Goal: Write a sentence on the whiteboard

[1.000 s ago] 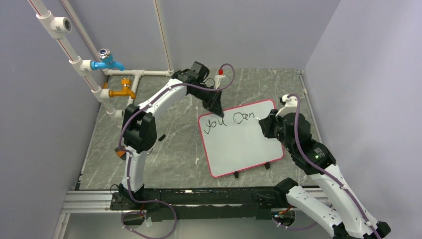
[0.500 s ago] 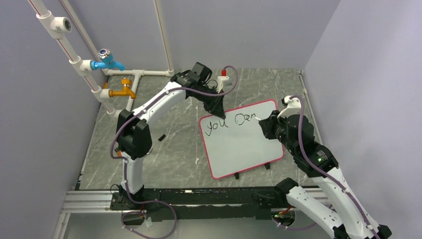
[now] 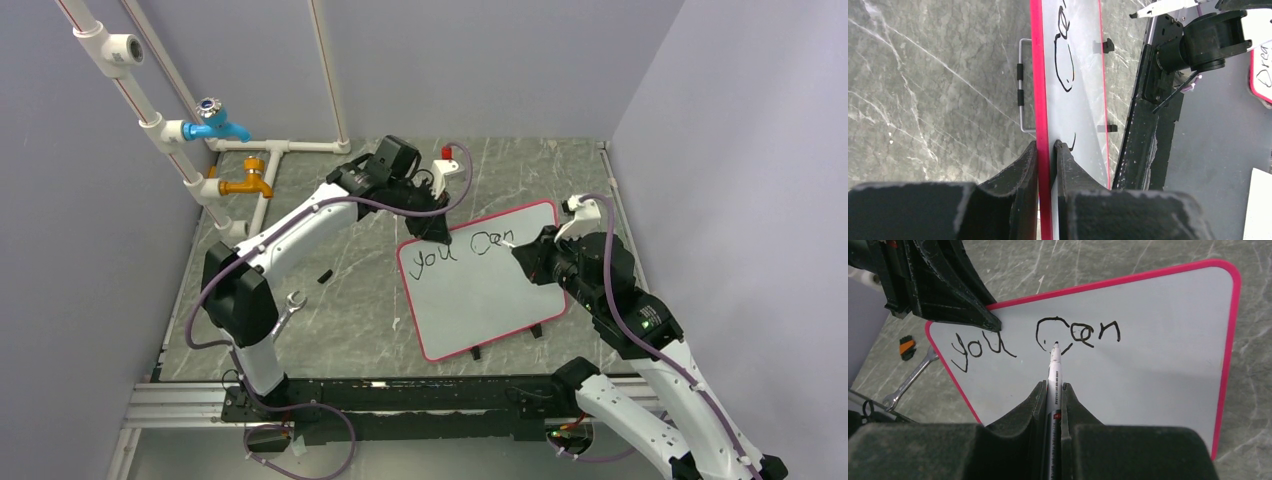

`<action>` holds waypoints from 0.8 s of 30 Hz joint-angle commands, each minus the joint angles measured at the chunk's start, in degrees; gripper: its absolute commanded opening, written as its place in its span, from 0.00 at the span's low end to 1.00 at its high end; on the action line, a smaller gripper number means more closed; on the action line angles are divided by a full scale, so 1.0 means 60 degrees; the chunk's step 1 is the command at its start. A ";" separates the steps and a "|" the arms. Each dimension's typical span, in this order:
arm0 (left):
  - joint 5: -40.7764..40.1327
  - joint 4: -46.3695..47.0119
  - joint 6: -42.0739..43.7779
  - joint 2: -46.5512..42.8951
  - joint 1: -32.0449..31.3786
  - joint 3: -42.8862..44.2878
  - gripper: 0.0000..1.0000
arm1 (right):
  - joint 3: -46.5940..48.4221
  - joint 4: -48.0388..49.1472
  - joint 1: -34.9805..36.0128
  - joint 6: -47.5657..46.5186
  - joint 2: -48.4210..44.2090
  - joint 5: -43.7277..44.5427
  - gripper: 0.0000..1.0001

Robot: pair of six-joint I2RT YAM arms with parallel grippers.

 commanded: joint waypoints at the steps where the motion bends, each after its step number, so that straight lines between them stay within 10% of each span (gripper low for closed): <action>1: -0.0798 0.0459 0.0560 -0.0555 -0.0435 -0.0450 0.00 | 0.0078 0.0079 -0.0008 -0.0033 -0.0080 -0.0549 0.00; 24: -0.2485 0.1278 0.0335 -0.0812 -0.0294 -0.1176 0.00 | -0.0577 0.0433 -0.0006 -0.0219 -0.0191 -0.1590 0.00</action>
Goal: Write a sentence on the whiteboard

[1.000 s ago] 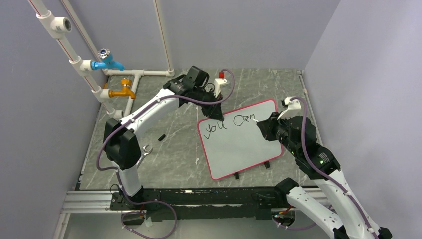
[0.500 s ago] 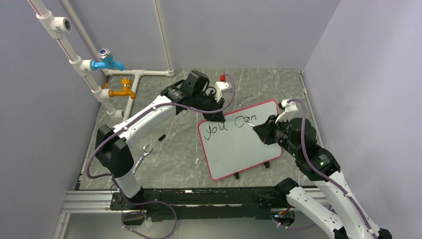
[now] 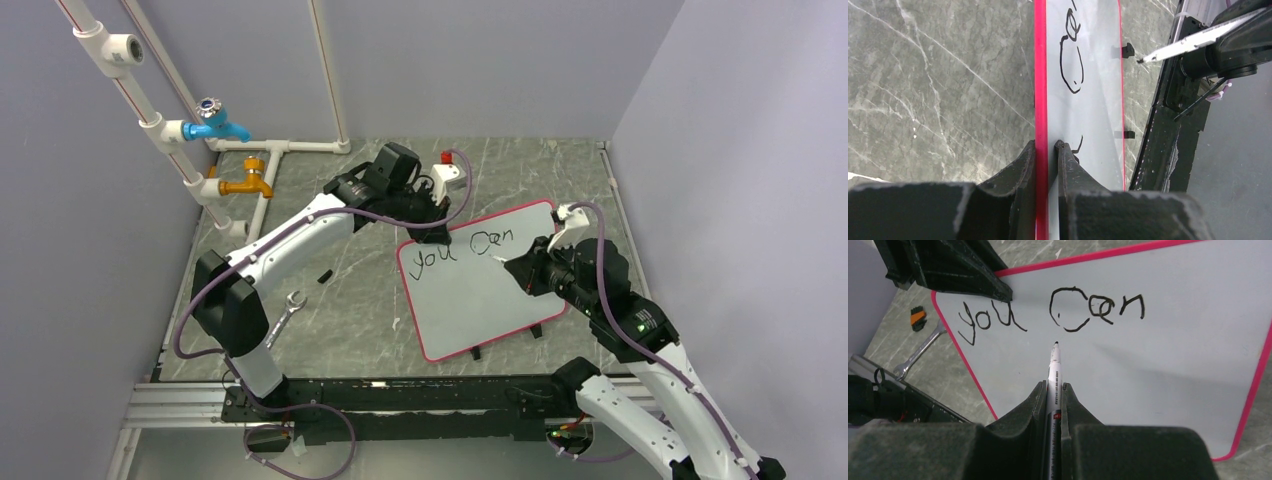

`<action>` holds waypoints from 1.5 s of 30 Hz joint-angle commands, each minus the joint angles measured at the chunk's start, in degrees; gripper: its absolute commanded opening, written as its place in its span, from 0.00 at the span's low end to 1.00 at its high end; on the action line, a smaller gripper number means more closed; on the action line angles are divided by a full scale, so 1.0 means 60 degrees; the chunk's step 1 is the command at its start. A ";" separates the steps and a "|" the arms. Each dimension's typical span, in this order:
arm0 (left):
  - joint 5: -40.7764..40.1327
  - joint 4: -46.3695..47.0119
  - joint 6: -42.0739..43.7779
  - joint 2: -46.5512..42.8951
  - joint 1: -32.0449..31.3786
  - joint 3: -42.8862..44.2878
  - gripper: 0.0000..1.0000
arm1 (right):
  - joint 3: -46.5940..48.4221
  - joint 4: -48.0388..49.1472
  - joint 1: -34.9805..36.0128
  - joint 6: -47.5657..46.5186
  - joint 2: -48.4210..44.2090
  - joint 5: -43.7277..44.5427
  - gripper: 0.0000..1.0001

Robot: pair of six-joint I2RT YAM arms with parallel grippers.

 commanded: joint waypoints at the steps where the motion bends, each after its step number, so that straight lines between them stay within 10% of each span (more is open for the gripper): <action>1: -0.1161 0.0421 0.0381 -0.0111 0.0152 -0.0343 0.00 | -0.0096 0.0723 -0.0008 -0.0140 0.0195 -0.0751 0.00; 24: -0.2405 0.1723 -0.0960 -0.0415 0.1066 -0.0881 0.00 | -0.0409 0.1789 0.0456 -0.0371 0.0899 -0.1263 0.00; 45: -0.2591 0.1796 -0.1225 -0.0411 0.1224 -0.1043 0.00 | -0.1363 0.3945 0.4399 -0.0316 0.2458 0.2081 0.00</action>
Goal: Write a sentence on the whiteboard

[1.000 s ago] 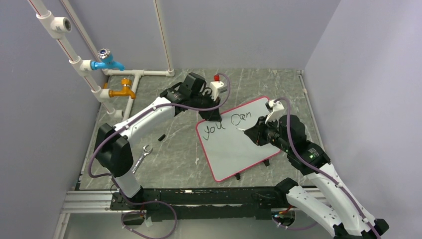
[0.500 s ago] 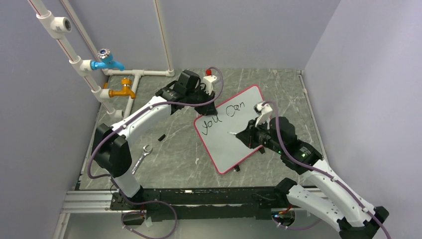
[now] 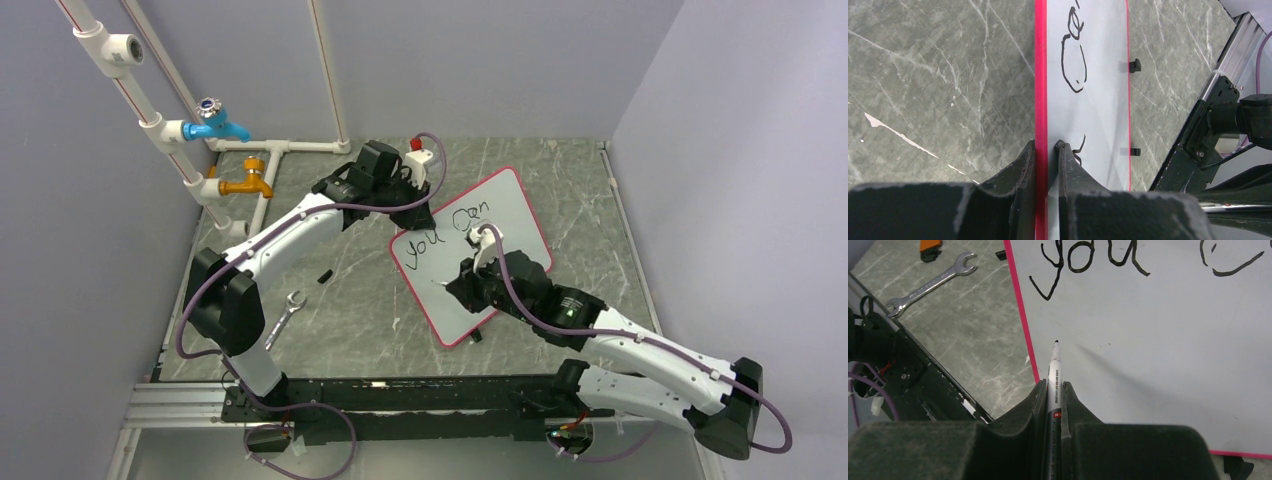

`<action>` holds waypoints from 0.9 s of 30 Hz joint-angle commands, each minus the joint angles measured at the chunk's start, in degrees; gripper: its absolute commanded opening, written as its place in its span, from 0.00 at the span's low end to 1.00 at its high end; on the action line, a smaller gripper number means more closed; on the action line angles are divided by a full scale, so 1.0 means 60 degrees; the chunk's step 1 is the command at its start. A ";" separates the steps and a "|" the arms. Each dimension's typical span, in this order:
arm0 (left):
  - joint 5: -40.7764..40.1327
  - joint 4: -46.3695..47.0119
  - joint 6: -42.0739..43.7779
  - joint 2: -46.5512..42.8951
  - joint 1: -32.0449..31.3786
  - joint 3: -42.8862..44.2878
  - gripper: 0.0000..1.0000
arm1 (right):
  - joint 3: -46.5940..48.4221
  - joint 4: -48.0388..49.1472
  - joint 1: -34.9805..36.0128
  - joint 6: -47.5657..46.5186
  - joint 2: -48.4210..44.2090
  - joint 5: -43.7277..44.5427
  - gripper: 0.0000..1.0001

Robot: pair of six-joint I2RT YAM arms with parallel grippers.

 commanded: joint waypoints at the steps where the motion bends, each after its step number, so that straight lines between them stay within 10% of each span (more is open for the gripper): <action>1: -0.1442 0.0392 0.0767 -0.0240 0.0196 -0.0005 0.00 | -0.0010 0.0920 0.0334 -0.0065 0.0238 0.0760 0.00; 27: -0.1359 0.0301 0.0770 -0.0203 0.0177 0.0050 0.00 | 0.0237 0.1395 0.0532 0.0098 0.1551 0.1015 0.00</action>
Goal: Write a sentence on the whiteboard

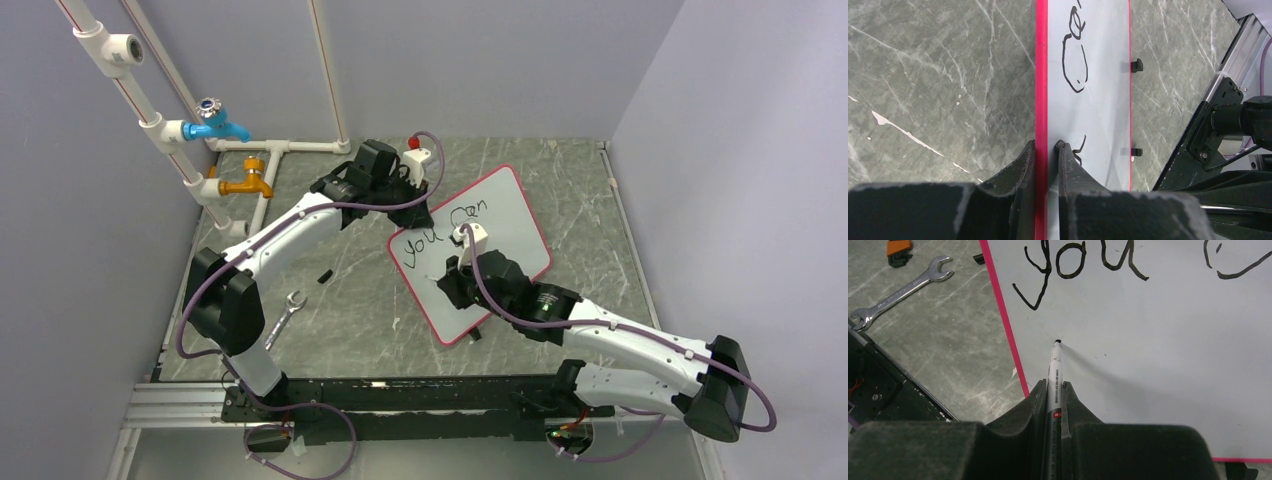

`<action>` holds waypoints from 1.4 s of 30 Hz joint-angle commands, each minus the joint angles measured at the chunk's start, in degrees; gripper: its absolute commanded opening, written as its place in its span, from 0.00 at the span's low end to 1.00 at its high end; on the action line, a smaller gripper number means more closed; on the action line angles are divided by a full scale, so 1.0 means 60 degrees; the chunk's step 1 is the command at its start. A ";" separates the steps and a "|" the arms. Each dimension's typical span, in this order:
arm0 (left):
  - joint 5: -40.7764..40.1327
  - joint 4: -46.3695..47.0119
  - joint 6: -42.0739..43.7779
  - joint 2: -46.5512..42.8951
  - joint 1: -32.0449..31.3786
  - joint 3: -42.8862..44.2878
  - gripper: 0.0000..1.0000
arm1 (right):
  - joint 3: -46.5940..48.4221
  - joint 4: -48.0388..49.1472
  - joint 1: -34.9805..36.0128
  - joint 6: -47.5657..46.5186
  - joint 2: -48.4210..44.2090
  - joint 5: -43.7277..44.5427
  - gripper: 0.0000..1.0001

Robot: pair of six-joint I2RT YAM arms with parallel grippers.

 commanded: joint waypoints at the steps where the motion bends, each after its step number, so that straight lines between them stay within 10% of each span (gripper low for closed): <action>1: -0.1362 0.0312 0.0731 -0.0203 0.0100 0.0044 0.00 | 0.0255 0.0408 0.0106 0.0073 0.0185 -0.0126 0.00; 42: -0.1435 0.0302 0.0767 -0.0252 0.0100 0.0029 0.00 | 0.1121 -0.0584 0.0382 0.0217 0.0716 0.1521 0.00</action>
